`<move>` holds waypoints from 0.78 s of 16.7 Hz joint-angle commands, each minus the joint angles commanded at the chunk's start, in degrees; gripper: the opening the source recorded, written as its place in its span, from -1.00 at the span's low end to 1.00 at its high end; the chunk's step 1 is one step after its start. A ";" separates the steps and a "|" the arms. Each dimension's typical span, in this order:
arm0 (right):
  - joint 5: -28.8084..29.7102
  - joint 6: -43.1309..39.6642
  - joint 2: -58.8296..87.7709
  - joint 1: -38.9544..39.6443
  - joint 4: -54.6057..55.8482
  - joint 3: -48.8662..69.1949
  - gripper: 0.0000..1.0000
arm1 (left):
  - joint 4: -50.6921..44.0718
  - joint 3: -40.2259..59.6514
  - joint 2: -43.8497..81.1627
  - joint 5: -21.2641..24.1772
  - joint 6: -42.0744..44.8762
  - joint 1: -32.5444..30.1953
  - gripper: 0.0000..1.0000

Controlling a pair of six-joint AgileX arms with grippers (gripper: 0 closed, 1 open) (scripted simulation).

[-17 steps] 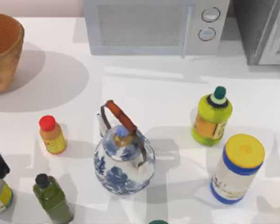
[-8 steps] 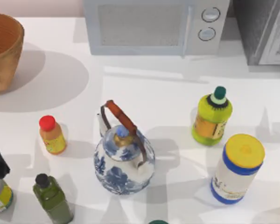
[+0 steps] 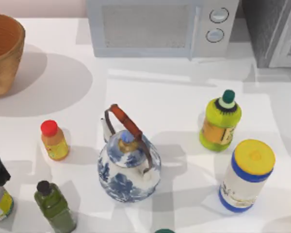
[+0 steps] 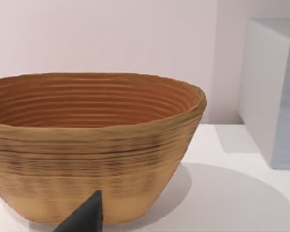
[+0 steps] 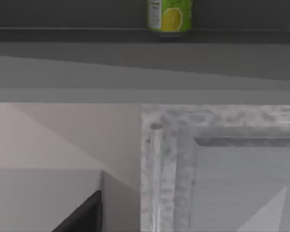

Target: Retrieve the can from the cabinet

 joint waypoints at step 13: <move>2.99 0.33 19.81 2.74 -6.14 27.34 1.00 | 0.00 0.00 0.00 0.00 0.00 0.00 1.00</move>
